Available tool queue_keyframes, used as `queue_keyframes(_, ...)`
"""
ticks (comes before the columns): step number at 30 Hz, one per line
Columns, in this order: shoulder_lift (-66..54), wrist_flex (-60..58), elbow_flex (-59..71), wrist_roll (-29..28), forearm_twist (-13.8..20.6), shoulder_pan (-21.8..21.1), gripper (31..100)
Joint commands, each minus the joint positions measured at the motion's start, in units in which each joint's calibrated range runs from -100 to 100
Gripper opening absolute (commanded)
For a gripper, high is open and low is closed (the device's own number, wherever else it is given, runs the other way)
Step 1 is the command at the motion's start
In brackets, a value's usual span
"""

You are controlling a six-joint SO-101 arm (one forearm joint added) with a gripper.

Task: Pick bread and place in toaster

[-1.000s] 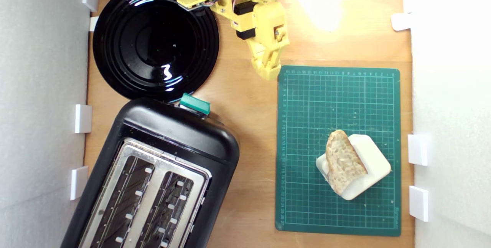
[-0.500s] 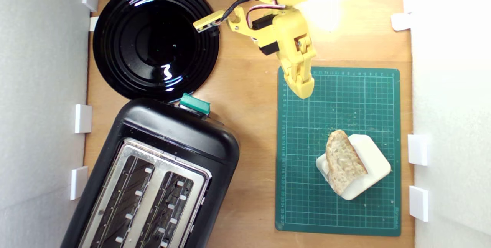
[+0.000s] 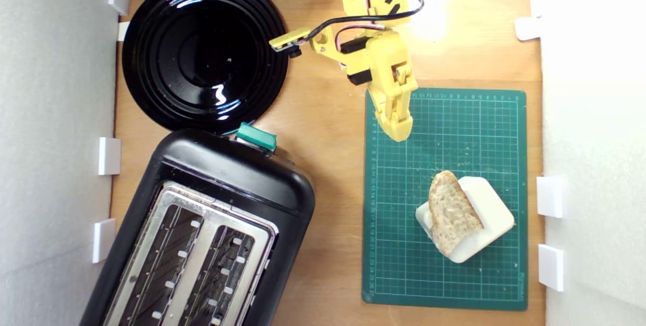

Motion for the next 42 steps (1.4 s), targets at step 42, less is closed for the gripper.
queue_keyframes(42,38.31,-46.45,-0.18,-1.59,9.34,-11.92,30.9)
